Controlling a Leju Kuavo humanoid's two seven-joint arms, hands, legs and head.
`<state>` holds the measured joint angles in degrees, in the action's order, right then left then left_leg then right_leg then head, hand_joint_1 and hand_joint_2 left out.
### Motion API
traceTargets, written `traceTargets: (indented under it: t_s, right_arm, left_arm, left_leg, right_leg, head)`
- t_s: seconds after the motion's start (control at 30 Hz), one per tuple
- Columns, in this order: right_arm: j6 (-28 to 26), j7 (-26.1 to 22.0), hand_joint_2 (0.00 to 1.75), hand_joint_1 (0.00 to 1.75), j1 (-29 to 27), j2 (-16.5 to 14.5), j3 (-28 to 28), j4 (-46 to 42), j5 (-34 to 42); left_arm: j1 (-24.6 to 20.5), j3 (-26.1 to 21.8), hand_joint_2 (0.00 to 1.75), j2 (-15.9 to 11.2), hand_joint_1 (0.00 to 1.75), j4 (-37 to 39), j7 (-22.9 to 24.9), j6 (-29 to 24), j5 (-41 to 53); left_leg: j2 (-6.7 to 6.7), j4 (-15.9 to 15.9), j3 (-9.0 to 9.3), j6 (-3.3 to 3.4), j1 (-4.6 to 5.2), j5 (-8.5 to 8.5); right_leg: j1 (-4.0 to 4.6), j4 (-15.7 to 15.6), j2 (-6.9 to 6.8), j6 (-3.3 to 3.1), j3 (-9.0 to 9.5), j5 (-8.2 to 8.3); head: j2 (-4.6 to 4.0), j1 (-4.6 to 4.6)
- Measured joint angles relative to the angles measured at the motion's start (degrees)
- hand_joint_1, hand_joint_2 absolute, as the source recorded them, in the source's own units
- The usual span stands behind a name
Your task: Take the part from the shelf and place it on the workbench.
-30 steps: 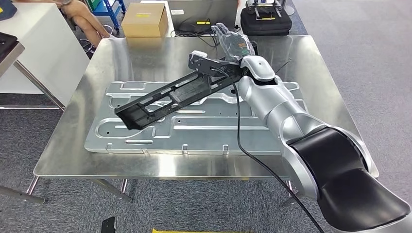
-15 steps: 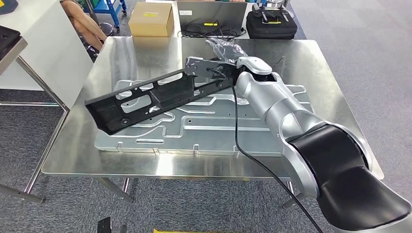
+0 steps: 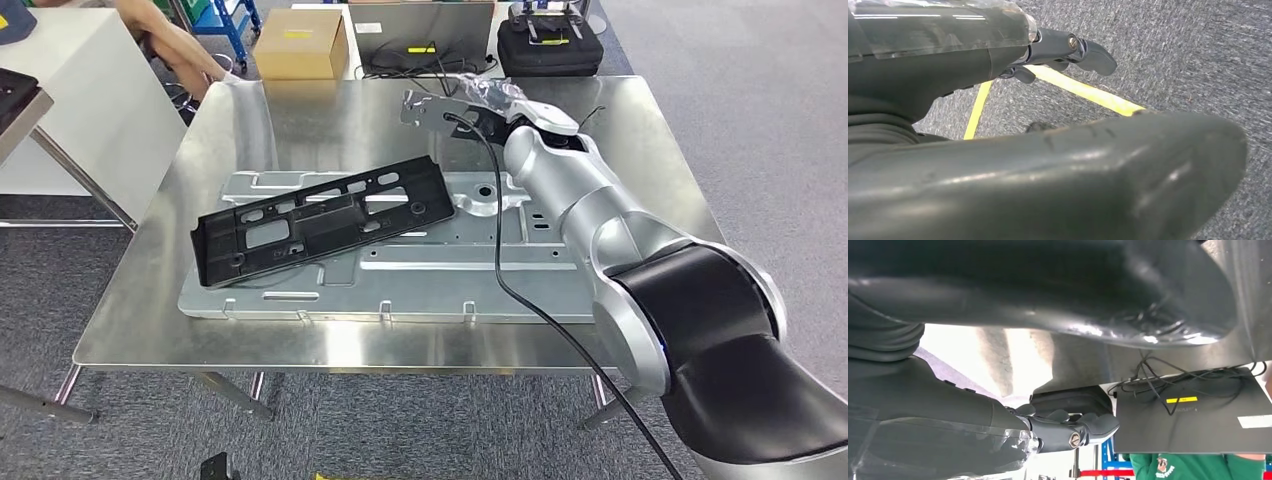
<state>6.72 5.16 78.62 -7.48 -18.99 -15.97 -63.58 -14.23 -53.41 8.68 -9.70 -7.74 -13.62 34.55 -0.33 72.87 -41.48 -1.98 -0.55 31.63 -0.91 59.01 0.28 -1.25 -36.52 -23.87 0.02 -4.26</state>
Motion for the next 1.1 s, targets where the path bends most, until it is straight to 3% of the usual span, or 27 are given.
traceTargets:
  t_s: [0.03, 0.07, 0.1, 0.17, 0.2, 0.23, 0.37, 0.43, 0.5, 0.53, 0.57, 0.6, 0.63, 0.7, 0.77, 0.87, 0.93, 1.03, 1.1]
  right_arm:
    - [0.1, 0.0, 0.00, 0.00, 0.0, 0.0, 0.0, 0.1, 0.0]
    - [0.1, 0.2, 0.00, 0.00, -0.1, 0.0, 0.1, 0.1, 0.1]
    - [0.2, 0.6, 0.00, 0.00, 0.0, 0.0, 0.1, 0.2, 0.2]
    - [0.3, 1.8, 0.00, 0.00, 0.2, 0.0, 0.5, 0.2, 0.6]
    - [0.4, 2.6, 0.00, 0.00, 0.3, 0.1, 0.7, 0.2, 0.8]
    - [0.7, 3.4, 0.00, 0.00, 0.5, 0.3, 0.9, 0.2, 0.9]
    - [1.5, 6.4, 0.00, 0.00, 0.8, 1.3, 1.2, 0.2, -0.1]
    - [1.5, 7.6, 0.00, 0.00, 1.1, 2.0, 1.2, 0.2, -0.8]
    - [1.5, 8.3, 0.00, 0.00, 1.2, 2.5, 1.2, 0.2, -1.1]
    - [1.5, 8.7, 0.00, 0.00, 1.1, 2.9, 1.2, 0.3, -1.1]
    - [1.4, 8.9, 0.00, 0.00, 1.0, 3.2, 1.2, 0.5, -1.1]
    - [1.1, 8.9, 0.00, 0.00, 1.0, 3.6, 1.2, 0.6, -1.1]
    - [0.4, 8.6, 0.00, 0.00, 1.0, 3.9, 1.3, 0.6, -0.9]
    - [-4.1, 5.2, 0.00, 0.00, 1.0, 4.2, 1.7, 0.3, 0.0]
    - [-12.5, -1.4, 0.00, 0.00, 1.0, 4.0, 2.3, -0.9, 1.3]
    - [-22.5, -9.8, 0.00, 0.00, 0.2, 3.3, 2.9, -3.6, 2.5]
    - [-25.6, -12.9, 0.00, 0.00, -0.7, 2.3, 3.0, -5.7, 3.0]
    - [-28.1, -16.3, 0.00, 0.00, -3.3, 1.0, 2.7, -9.7, 4.8]
    - [-28.8, -17.0, 0.00, 0.00, -5.9, 0.7, 1.6, -13.2, 5.8]
  left_arm:
    - [0.1, -0.1, 0.00, 0.0, 0.00, 0.0, 0.0, 0.0, 0.0]
    - [0.1, -0.1, 0.00, 0.0, 0.00, 0.0, 0.0, 0.0, 0.0]
    - [0.1, -0.2, 0.00, 0.0, 0.00, 0.0, 0.0, 0.0, 0.0]
    - [0.1, -0.2, 0.00, 0.0, 0.00, 0.0, -0.1, 0.1, 0.0]
    - [0.1, -0.3, 0.00, 0.0, 0.00, 0.0, -0.2, 0.3, 0.0]
    - [0.1, -0.3, 0.00, 0.0, 0.00, 0.0, -0.3, 0.4, 0.0]
    - [0.4, -0.4, 0.00, 0.0, 0.00, 0.0, -1.0, 1.1, -0.1]
    - [0.5, -0.4, 0.00, 0.0, 0.00, 0.0, -1.2, 1.4, -0.1]
    - [0.5, -0.4, 0.00, 0.0, 0.00, 0.0, -1.3, 1.7, -0.1]
    - [0.6, -0.4, 0.00, 0.0, 0.00, 0.0, -1.3, 1.8, -0.1]
    - [0.7, -0.4, 0.00, 0.0, 0.00, 0.0, -1.4, 1.9, 0.0]
    - [0.8, -0.4, 0.00, 0.1, 0.00, 0.0, -1.4, 2.0, 0.0]
    - [0.8, -0.4, 0.00, 0.1, 0.00, 0.0, -1.5, 2.1, 0.0]
    - [0.8, -0.5, 0.00, 0.1, 0.00, 0.0, -1.6, 2.5, 0.1]
    - [0.8, -0.5, 0.00, 0.2, 0.00, 0.0, -1.3, 2.8, 0.4]
    - [0.9, -0.5, 0.00, 0.3, 0.00, 0.0, 0.4, 2.2, 0.8]
    - [0.9, -0.5, 0.00, 0.3, 0.00, 0.0, 1.5, 1.8, 1.0]
    - [0.8, -0.5, 0.00, 0.4, 0.00, 0.0, 2.4, 2.5, 1.3]
    - [0.9, -0.5, 0.00, 0.5, 0.00, 0.0, 2.6, 2.9, 1.4]
  left_leg:
    - [0.00, 2.4, -1.19, -0.14, -0.09, 0.55]
    - [0.00, 2.3, -1.26, -0.19, -0.15, -0.16]
    - [0.01, -0.1, -0.16, -0.15, -0.19, -1.88]
    - [0.04, -8.6, 3.96, 0.19, -0.17, -5.84]
    - [0.01, -11.9, 5.57, 0.52, -0.05, -6.94]
    - [-0.02, -13.8, 6.47, 0.86, 0.09, -7.34]
    - [-0.07, -14.9, 6.83, 2.30, 0.20, -7.62]
    - [-0.01, -15.4, 7.00, 3.03, 0.02, -7.99]
    - [0.00, -15.4, 6.95, 3.38, 0.16, -8.04]
    - [-0.01, -15.4, 6.93, 3.45, 0.22, -8.03]
    - [-0.02, -15.4, 6.92, 3.50, 0.26, -8.00]
    - [-0.04, -15.3, 6.91, 3.50, 0.29, -7.96]
    - [-0.07, -15.2, 6.92, 3.45, 0.30, -7.88]
    - [-0.11, -14.7, 6.79, 3.11, 0.44, -7.58]
    - [-0.10, -14.1, 6.41, 2.62, 0.66, -7.37]
    - [-0.04, -13.9, 6.11, 1.81, 0.63, -7.34]
    - [-0.01, -12.0, 5.39, 1.12, 0.50, -5.42]
    - [0.02, -2.0, 1.90, 0.29, 0.14, 0.55]
    - [0.02, 2.0, 0.99, 0.14, 0.05, 2.05]
  right_leg:
    - [0.01, 0.0, 0.00, -0.01, 0.01, -0.02]
    - [0.00, 0.0, 0.01, 0.01, 0.06, -0.05]
    - [-0.01, 0.0, 0.02, 0.07, 0.15, -0.09]
    - [0.03, 0.0, 0.05, 0.33, 0.39, -0.22]
    - [0.09, 0.0, 0.07, 0.56, 0.43, -0.26]
    - [0.16, 0.0, 0.07, 0.84, 0.42, -0.24]
    - [0.14, 0.1, 0.03, 2.10, 0.33, -0.48]
    - [0.12, 3.7, 0.00, 2.51, -1.22, -2.84]
    - [0.12, 11.4, 0.00, 2.61, -4.76, -6.63]
    - [0.12, 15.0, -0.01, 2.64, -6.54, -7.89]
    - [0.12, 17.1, -0.01, 2.64, -7.59, -8.10]
    - [0.11, 16.8, -0.02, 2.60, -7.56, -7.13]
    - [0.11, 14.2, -0.02, 2.51, -6.44, -5.26]
    - [0.19, 6.1, -0.03, 2.22, -2.54, -1.39]
    - [0.34, 1.4, 0.02, 1.86, -0.42, -0.08]
    - [0.42, 0.6, 0.07, 1.10, -0.40, 0.04]
    - [0.21, 0.2, 0.02, 0.42, -0.44, 0.44]
    - [0.16, 0.1, -0.16, -0.16, -0.80, 0.89]
    - [0.23, 0.1, -0.36, -0.23, -1.13, 1.22]
  head:
    - [0.00, 0.00]
    - [0.00, 0.00]
    - [0.00, 0.00]
    - [0.00, 0.00]
    - [0.00, 0.00]
    - [0.00, 0.01]
    - [0.00, 0.02]
    - [0.00, 0.02]
    - [0.00, 0.02]
    - [0.00, 0.02]
    - [0.00, 0.02]
    - [0.00, 0.02]
    - [0.00, 0.02]
    - [0.00, 0.02]
    - [0.00, 0.01]
    - [0.00, -0.01]
    - [0.00, 0.00]
    - [-0.01, 0.00]
    - [0.00, 0.00]
